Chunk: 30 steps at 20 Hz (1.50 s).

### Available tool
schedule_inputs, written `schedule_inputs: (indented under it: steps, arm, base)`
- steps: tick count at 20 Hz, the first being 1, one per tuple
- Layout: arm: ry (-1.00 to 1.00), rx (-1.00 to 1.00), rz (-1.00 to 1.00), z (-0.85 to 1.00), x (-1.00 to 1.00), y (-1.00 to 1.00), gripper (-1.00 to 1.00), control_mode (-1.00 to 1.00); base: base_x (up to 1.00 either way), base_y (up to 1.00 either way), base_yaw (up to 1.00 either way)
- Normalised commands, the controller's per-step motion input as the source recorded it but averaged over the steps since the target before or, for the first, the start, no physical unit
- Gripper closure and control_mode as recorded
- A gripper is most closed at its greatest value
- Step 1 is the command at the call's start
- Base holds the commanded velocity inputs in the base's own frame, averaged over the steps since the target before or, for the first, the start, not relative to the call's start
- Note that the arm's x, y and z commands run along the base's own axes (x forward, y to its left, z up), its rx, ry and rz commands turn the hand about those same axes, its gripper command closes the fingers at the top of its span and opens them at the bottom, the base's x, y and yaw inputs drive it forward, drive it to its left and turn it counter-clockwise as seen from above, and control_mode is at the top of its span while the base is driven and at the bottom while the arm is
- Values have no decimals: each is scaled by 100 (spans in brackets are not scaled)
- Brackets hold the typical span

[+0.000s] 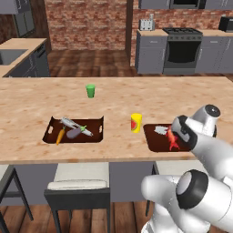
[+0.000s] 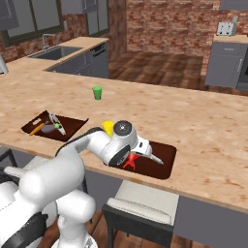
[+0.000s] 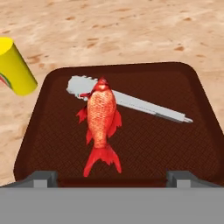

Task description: Gather the carrot and eggplant from the fridge and place them on a tray on the dining counter. Then gather the fishs from the fridge and place them on the other tray.

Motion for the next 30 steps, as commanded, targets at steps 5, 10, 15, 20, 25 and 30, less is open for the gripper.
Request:
schedule_inputs:
  steps: [5, 10, 15, 20, 25, 30]
  arm:
    - [8, 5, -2, 51, -60, 19, -100, -100]
    - [7, 3, -1, 45, -76, 18, -100, -100]
    - [6, 1, -1, 28, -81, 20, -100, -100]
    - [2, 0, -2, 4, -82, 26, -100, -100]
    - [-1, 0, -4, -14, -71, 26, -100, -100]
    - [2, -2, 0, -7, -20, 10, -100, -100]
  base:
    - [0, 0, 0]
    - [0, 0, 0]
    - [0, 0, 0]
    - [0, 0, 0]
    - [0, 0, 0]
    - [0, 0, 0]
